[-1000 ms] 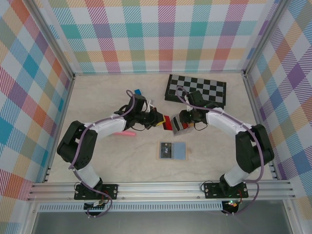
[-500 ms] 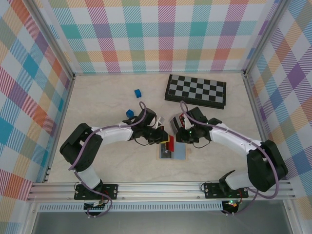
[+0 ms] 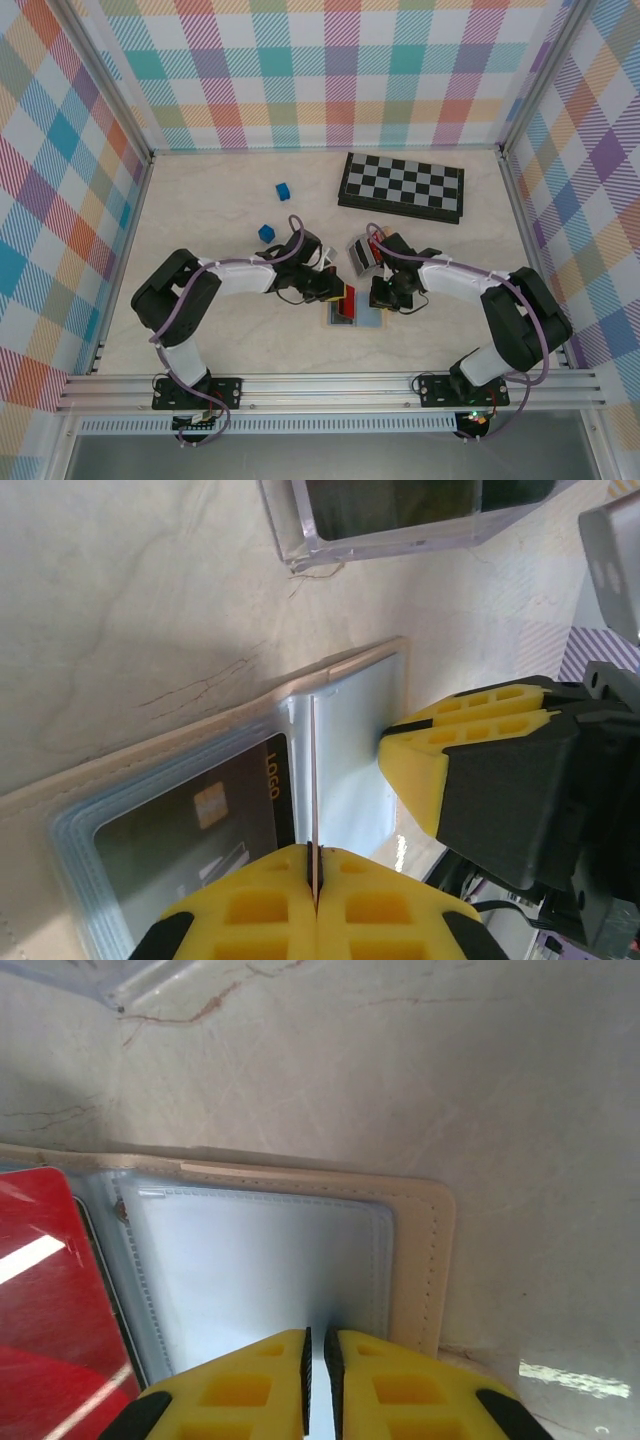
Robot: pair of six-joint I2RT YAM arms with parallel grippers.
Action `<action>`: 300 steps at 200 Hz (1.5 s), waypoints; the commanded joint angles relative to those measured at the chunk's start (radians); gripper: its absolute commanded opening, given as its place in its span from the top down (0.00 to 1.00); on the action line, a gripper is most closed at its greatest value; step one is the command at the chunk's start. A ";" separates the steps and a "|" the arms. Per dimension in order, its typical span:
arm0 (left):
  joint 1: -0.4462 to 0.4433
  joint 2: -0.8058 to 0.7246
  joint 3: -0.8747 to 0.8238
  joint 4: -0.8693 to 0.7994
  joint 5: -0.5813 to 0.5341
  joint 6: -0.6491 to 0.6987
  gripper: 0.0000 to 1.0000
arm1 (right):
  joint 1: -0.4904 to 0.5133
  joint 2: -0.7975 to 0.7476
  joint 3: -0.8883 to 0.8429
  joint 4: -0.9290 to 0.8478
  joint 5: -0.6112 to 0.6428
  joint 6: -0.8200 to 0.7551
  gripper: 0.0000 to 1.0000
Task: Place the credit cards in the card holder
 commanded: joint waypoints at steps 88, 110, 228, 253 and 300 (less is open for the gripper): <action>-0.044 0.093 -0.026 0.132 0.017 -0.049 1.00 | 0.000 0.041 -0.019 -0.016 0.049 0.036 0.83; -0.046 0.089 -0.025 0.072 -0.030 -0.022 1.00 | 0.001 0.035 -0.010 -0.019 0.053 0.037 0.83; -0.079 0.057 -0.069 0.066 -0.123 -0.115 0.98 | 0.000 0.028 -0.003 -0.017 0.057 0.058 0.81; -0.086 0.093 -0.040 0.115 -0.088 -0.111 0.97 | 0.001 0.037 -0.011 0.001 0.045 0.063 0.81; -0.114 0.126 0.033 0.045 -0.043 -0.044 0.94 | 0.000 0.024 -0.011 0.007 0.040 0.072 0.81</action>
